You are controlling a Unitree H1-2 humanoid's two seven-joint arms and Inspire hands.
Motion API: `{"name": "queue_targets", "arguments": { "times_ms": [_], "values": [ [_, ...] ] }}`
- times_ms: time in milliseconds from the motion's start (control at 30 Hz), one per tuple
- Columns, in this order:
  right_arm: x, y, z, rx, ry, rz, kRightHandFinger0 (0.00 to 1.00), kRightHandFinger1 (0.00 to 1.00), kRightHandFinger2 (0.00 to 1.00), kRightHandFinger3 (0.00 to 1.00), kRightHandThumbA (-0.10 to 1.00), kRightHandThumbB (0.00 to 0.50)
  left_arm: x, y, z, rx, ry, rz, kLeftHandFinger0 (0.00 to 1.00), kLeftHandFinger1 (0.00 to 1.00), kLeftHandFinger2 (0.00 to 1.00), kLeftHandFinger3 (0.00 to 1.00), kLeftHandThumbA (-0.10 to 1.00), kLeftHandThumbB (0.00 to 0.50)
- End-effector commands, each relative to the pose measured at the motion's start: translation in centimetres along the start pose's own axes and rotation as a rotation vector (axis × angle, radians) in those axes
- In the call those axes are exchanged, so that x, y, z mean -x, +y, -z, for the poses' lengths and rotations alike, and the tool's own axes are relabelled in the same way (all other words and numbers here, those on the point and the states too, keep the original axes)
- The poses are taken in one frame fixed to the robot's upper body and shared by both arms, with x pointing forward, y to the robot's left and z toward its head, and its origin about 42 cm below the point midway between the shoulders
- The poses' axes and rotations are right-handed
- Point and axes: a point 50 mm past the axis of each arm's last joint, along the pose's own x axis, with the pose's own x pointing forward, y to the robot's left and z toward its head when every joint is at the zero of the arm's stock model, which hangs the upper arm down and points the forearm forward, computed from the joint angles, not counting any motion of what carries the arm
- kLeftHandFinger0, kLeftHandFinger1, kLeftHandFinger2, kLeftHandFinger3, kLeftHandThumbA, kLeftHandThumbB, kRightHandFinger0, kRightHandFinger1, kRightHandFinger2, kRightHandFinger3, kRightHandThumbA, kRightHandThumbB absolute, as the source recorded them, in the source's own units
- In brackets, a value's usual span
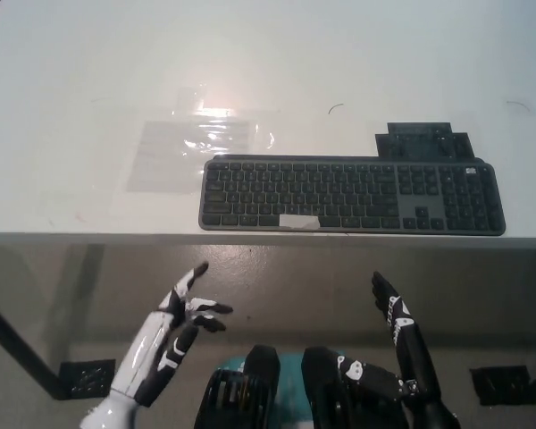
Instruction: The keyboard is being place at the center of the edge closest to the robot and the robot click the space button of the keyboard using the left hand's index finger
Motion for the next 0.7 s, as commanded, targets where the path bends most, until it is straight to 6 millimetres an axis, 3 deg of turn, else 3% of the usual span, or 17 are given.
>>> {"name": "queue_targets", "arguments": {
  "times_ms": [0,100,200,433,500,667],
  "values": [
    [-0.6,0.5,-1.2,0.001,-0.106,0.003,1.00,1.00,1.00,1.00,1.00,0.345,-2.3,1.4,-5.0,-0.125,-0.230,-0.042,0.00,0.00,0.00,1.00,1.00,0.467],
    [-0.6,0.4,-1.2,0.002,-0.106,0.004,1.00,1.00,1.00,1.00,1.00,0.339,-3.6,2.0,-6.8,-0.162,-0.295,-0.049,0.00,0.00,0.00,1.00,1.00,0.480],
    [-0.6,0.3,-1.2,-0.001,-0.107,0.002,1.00,1.00,1.00,1.00,1.00,0.342,-5.2,2.3,-7.5,-0.278,-0.314,0.012,0.00,0.00,0.00,1.00,1.00,0.448],
    [-0.8,0.4,-1.4,0.014,-0.117,-0.002,1.00,1.00,1.00,1.00,1.00,0.336,-8.6,1.0,-6.4,-0.406,-0.271,0.119,0.00,0.00,0.00,1.00,1.00,0.498],
    [-0.7,0.3,-1.5,0.019,-0.118,0.000,1.00,1.00,1.00,1.00,1.00,0.346,-10.2,0.5,-5.9,-0.452,-0.260,0.145,0.00,0.00,0.00,1.00,1.00,0.494],
    [-0.9,0.2,-1.6,0.016,-0.125,-0.005,1.00,1.00,1.00,1.00,1.00,0.329,-13.5,-0.7,-4.6,-0.482,-0.193,0.194,0.00,0.00,0.00,1.00,1.00,0.429]
  ]
}}
